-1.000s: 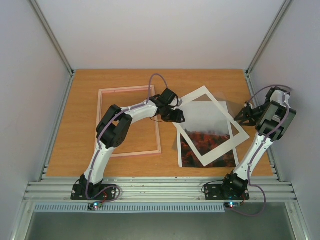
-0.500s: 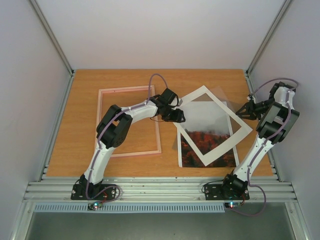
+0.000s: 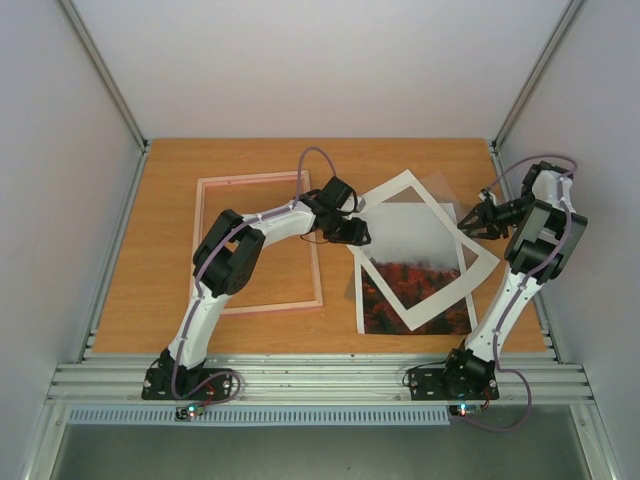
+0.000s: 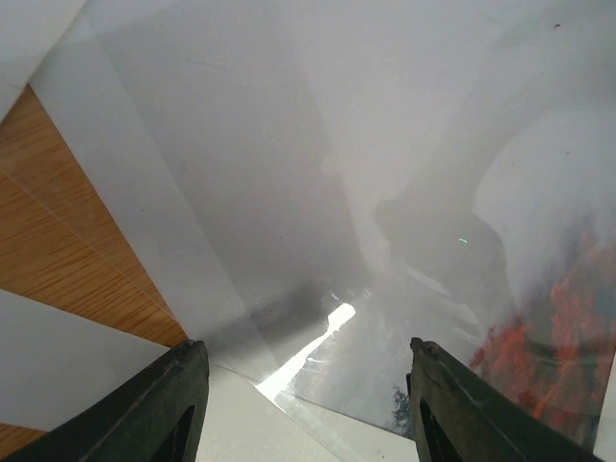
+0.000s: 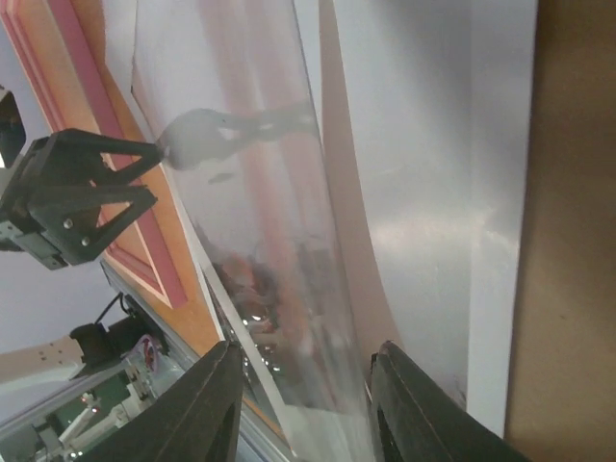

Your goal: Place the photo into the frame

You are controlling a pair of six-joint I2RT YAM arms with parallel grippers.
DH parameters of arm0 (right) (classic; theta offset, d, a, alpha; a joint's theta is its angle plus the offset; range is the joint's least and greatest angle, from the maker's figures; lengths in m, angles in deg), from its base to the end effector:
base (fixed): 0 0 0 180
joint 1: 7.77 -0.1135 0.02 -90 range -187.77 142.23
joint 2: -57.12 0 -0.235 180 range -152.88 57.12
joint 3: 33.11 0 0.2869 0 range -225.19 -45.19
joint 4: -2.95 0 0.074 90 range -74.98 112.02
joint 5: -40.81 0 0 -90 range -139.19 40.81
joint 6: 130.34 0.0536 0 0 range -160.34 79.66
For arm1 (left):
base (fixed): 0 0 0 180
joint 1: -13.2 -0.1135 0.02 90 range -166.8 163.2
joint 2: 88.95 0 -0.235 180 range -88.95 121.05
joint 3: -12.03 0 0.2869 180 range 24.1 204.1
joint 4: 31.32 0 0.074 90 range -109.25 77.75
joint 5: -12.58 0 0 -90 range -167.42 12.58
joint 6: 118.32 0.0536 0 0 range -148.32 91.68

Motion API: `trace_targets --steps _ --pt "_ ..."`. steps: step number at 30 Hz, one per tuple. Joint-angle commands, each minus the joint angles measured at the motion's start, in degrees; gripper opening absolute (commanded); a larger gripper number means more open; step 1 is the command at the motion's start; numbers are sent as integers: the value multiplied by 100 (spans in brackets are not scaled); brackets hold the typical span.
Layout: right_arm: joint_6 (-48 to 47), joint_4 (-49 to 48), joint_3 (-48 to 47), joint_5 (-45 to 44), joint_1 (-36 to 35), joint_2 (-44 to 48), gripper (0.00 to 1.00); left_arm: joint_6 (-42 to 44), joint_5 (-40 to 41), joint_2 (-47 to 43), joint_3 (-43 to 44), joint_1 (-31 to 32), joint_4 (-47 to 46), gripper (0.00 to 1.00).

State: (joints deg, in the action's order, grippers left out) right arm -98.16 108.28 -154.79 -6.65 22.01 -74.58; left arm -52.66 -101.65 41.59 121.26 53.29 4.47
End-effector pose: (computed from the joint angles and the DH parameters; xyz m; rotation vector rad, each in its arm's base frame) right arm 0.3741 -0.1723 0.1365 -0.4235 2.6686 1.1753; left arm 0.3735 -0.3432 0.0847 0.5453 2.6798 -0.9253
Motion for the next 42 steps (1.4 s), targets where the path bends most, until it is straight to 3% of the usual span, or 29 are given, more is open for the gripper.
trace_targets --steps 1,9,21,42 --pt "205 -187 -244 164 -259 -276 40 233 221 538 -152 41 136 58" --pt "566 -397 -827 89 -401 -537 36 336 216 604 -56 38 227 58" --pt "499 -526 -710 -487 -403 311 24 342 287 602 13 -2 198 59" --pt "671 -680 -391 -71 -729 58 30 374 237 695 63 22 109 58"
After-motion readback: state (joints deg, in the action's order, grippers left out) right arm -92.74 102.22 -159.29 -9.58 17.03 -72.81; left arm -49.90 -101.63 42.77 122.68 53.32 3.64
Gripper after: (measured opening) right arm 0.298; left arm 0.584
